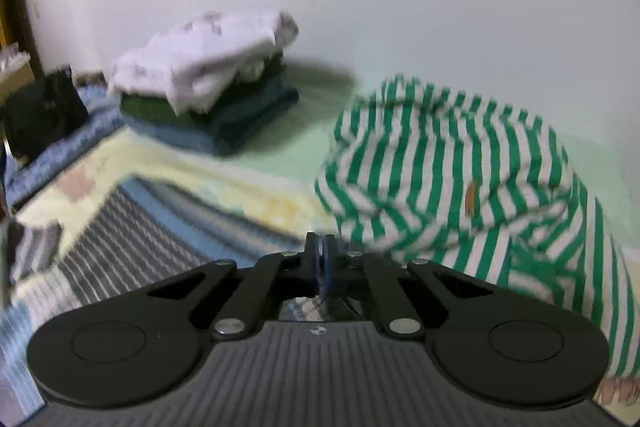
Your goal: Fold clothes
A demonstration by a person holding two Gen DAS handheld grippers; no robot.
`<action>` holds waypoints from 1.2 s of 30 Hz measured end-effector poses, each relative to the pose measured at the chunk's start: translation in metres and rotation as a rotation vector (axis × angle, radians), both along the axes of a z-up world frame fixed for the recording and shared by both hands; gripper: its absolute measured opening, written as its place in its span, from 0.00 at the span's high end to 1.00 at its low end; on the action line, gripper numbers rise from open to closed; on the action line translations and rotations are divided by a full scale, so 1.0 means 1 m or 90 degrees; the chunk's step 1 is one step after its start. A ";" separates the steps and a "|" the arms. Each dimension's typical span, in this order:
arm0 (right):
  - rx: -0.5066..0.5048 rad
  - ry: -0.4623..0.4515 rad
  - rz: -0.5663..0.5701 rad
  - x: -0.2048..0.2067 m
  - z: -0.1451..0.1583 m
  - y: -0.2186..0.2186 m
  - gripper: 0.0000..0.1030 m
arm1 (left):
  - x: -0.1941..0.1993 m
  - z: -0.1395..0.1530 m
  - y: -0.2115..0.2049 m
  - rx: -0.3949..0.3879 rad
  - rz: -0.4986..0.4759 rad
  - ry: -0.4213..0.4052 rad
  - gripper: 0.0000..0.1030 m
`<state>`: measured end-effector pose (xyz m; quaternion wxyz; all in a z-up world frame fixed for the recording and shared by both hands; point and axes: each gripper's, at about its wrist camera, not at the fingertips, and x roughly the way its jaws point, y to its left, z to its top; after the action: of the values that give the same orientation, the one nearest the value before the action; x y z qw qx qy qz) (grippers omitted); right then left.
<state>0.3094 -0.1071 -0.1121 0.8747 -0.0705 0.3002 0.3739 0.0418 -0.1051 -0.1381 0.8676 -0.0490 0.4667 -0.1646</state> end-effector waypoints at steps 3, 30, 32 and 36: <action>0.018 -0.026 -0.002 0.006 0.012 0.006 1.00 | -0.002 -0.004 -0.010 0.012 -0.022 0.004 0.36; -0.004 -0.064 0.090 -0.012 0.007 0.024 0.87 | 0.006 -0.005 0.005 0.008 0.003 0.002 0.31; -0.016 -0.069 0.097 -0.010 0.002 0.036 0.87 | 0.007 -0.007 0.005 0.009 0.004 0.003 0.30; -0.094 -0.073 0.088 -0.010 -0.030 0.055 0.82 | 0.006 -0.009 0.002 0.014 0.000 0.002 0.27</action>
<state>0.2996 -0.0525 -0.1422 0.8548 -0.1767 0.2712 0.4058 0.0482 -0.1031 -0.1471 0.8673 -0.0396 0.4699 -0.1596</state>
